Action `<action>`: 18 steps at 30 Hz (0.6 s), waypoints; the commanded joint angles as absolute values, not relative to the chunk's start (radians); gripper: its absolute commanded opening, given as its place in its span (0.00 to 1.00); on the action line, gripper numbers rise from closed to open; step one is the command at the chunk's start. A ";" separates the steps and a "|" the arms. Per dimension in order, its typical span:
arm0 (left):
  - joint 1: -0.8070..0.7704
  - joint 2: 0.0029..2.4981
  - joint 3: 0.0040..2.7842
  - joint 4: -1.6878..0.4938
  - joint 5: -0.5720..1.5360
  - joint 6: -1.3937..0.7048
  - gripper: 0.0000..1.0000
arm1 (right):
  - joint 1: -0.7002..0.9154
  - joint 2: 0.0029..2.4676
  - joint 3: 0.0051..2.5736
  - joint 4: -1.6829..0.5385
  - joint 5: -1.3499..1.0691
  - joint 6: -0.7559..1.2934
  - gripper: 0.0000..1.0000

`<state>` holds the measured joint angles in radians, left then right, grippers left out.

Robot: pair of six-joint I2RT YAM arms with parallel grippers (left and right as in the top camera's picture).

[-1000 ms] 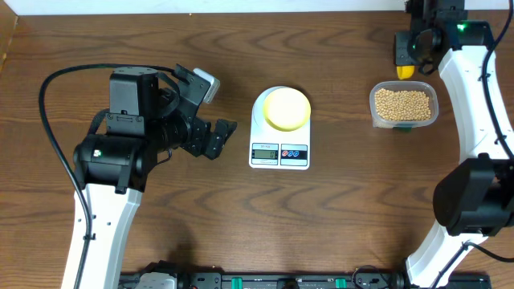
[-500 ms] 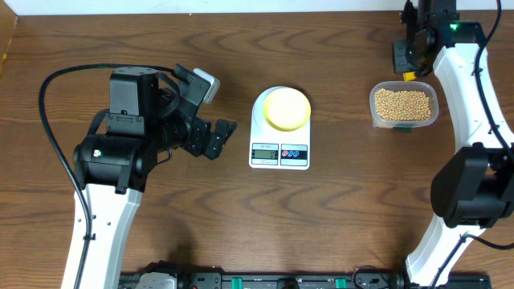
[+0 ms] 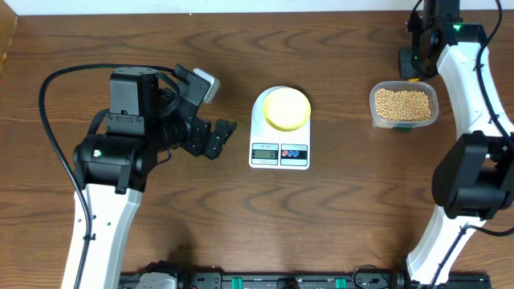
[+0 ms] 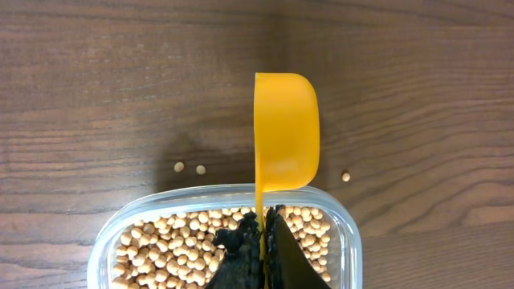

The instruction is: Scoop item into bowl and weigh 50g on scale

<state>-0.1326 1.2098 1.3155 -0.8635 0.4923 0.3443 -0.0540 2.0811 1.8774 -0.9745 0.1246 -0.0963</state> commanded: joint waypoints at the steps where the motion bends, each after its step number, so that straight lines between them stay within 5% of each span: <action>1: -0.128 1.208 1.313 -0.864 0.505 0.343 0.97 | -0.058 2.083 1.880 -0.984 0.128 -0.110 0.01; 18: -0.128 1.208 1.313 -0.864 0.505 0.343 0.98 | -0.060 2.083 1.856 -0.980 0.057 -0.241 0.01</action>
<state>-0.1326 1.2098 1.3155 -0.8635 0.4927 0.3443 -0.0540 2.0811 1.8668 -0.9756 0.0761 -0.2169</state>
